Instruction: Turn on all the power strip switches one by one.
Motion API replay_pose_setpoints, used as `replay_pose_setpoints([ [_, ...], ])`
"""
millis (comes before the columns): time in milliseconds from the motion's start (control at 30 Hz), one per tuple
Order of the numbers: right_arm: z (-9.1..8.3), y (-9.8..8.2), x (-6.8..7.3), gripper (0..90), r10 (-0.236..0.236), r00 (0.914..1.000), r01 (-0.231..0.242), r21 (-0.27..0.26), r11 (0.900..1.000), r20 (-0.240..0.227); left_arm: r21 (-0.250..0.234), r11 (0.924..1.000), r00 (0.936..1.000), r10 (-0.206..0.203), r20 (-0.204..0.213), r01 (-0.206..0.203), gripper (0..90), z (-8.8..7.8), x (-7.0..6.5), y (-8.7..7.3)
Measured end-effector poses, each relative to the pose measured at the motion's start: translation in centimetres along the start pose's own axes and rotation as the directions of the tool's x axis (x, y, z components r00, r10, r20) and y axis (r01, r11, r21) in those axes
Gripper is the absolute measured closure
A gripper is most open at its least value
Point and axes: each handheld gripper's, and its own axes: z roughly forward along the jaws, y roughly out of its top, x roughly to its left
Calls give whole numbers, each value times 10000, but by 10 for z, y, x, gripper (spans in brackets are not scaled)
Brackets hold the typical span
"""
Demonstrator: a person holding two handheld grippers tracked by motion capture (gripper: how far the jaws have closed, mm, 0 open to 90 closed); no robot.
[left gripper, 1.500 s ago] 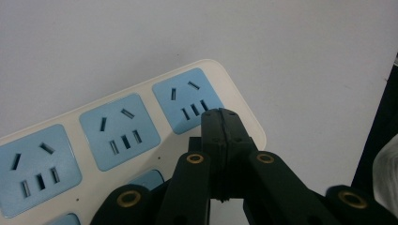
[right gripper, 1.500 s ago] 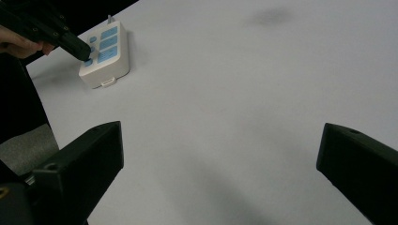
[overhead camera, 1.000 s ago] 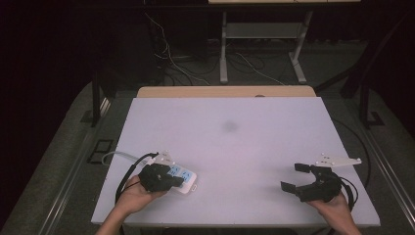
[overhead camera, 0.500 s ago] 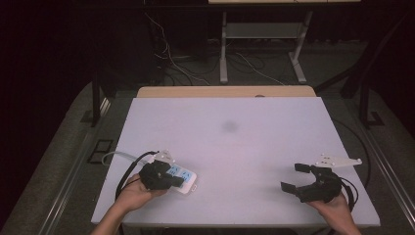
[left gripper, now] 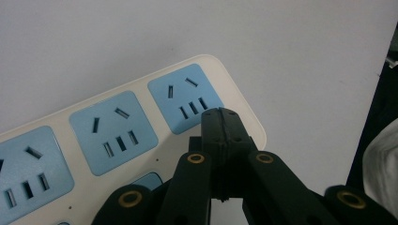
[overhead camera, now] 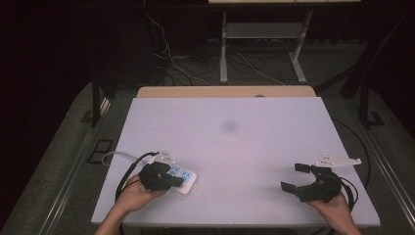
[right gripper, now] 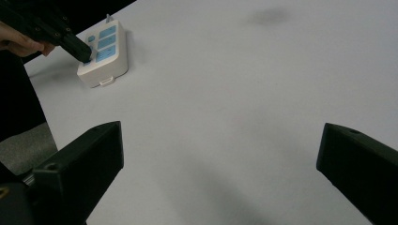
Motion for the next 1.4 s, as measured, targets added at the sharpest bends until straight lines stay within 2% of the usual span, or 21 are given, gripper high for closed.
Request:
replay_pose_setpoints([
  [200,0,0,-1,8,11,10000,-11,11,10000,19,70,9996,9996,286,31,-287,894,-1,-4,1],
  [333,0,0,-1,8,1,10000,-1,7,10000,23,-68,9991,9991,413,31,-412,894,-3,-7,3],
  [667,0,0,-1,8,6,10000,-6,-2,10000,14,-217,9973,9973,694,-221,-699,894,-17,-10,10],
  [833,1,0,-1,8,17,10000,-17,1,10000,11,-300,9969,9969,712,-344,-723,893,-23,-8,9],
  [1400,1,0,-1,7,24,10000,-24,56,10000,-9,-660,9973,9983,274,-513,-308,894,-37,3,-1],
])
